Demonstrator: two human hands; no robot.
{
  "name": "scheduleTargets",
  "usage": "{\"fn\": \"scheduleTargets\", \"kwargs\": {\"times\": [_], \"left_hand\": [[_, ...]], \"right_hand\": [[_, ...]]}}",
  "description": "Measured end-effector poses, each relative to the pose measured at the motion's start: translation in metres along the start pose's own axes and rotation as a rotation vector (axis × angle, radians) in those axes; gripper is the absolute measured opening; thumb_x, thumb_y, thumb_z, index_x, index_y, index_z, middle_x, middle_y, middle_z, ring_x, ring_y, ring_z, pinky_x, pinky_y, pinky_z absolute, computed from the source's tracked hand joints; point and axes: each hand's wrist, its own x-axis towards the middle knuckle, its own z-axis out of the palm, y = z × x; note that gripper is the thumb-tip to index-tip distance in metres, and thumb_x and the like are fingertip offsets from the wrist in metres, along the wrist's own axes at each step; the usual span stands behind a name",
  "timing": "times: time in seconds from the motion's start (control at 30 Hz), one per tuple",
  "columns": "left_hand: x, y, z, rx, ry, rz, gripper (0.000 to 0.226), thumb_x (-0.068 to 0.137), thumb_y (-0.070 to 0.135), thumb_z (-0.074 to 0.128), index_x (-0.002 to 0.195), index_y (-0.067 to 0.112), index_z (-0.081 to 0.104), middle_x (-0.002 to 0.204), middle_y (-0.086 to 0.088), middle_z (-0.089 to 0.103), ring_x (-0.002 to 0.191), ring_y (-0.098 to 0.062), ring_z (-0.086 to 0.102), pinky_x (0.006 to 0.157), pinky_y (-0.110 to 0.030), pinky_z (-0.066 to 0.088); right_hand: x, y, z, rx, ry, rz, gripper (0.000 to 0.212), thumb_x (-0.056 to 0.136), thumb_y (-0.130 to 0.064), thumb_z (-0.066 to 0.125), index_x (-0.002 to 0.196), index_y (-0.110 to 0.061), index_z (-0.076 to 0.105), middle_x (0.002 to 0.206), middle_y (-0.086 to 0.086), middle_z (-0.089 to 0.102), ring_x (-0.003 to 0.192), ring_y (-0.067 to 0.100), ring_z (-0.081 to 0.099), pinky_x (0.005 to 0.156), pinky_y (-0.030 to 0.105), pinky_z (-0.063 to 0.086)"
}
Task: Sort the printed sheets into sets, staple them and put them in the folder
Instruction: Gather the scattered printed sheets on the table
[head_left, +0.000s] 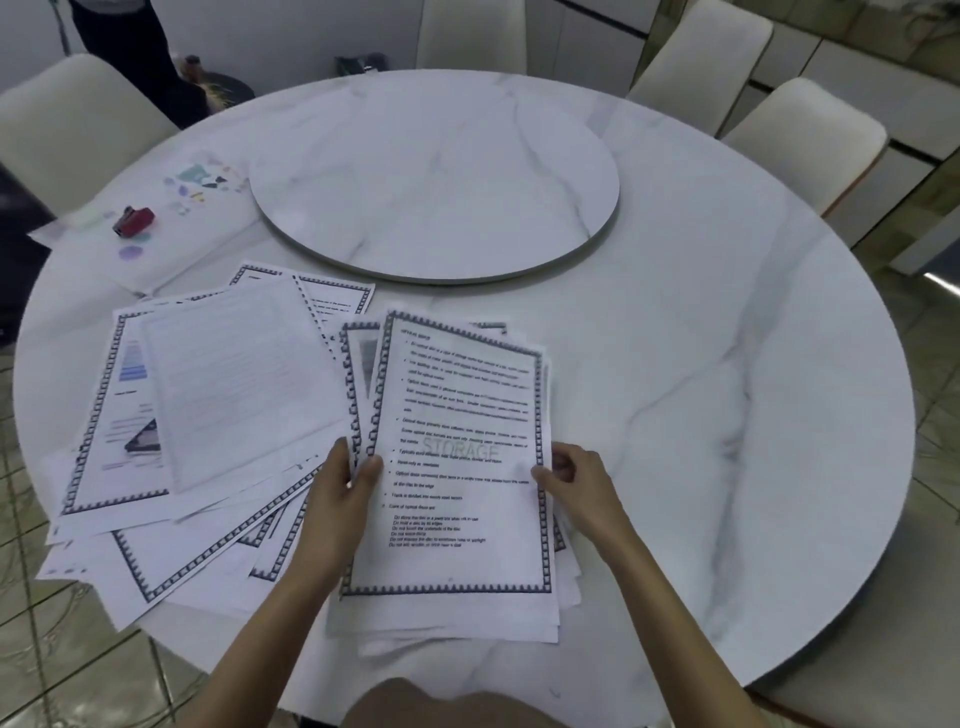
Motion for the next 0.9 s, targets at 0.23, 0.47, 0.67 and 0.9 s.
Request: {"fn": "scheduleTargets", "kwargs": {"times": [0.23,0.47,0.67,0.9], "left_hand": [[0.017,0.034,0.011,-0.100,-0.191,0.129,0.013,0.095,0.019,0.048,0.099,0.029,0.055,0.094,0.028,0.068,0.090,0.007,0.064,0.073,-0.012,0.051],[0.030,0.076,0.034,-0.087,-0.131,0.344,0.020,0.087,0.030,0.047,0.107,0.026,0.046,0.104,0.019,0.060,0.098,-0.004,0.060,0.093,-0.042,0.050],[0.026,0.113,0.040,-0.225,-0.057,0.497,0.039,0.088,0.029,0.052,0.125,0.024,0.040,0.115,0.020,0.060,0.111,-0.004,0.058,0.096,-0.034,0.047],[0.019,0.095,0.044,-0.195,-0.025,0.434,0.020,0.092,0.011,0.054,0.103,0.025,0.044,0.094,0.014,0.059,0.084,0.007,0.059,0.076,-0.015,0.050]], "right_hand": [[-0.002,-0.021,-0.036,0.425,-0.079,-0.030,0.039,0.077,-0.039,0.060,0.114,-0.026,0.060,0.110,-0.010,0.068,0.106,0.009,0.063,0.084,0.020,0.052],[-0.014,-0.082,-0.063,0.320,0.397,-0.399,0.019,0.094,-0.016,0.049,0.083,-0.031,0.053,0.069,-0.030,0.061,0.068,-0.016,0.056,0.062,0.004,0.043],[-0.031,-0.109,-0.071,0.373,0.526,-0.540,0.019,0.095,-0.016,0.048,0.090,-0.034,0.053,0.080,-0.026,0.063,0.077,-0.015,0.056,0.072,0.005,0.044],[-0.039,-0.089,-0.064,0.407,0.452,-0.477,0.011,0.085,-0.027,0.055,0.095,-0.031,0.057,0.086,-0.027,0.068,0.086,-0.007,0.063,0.075,0.010,0.049]]}}
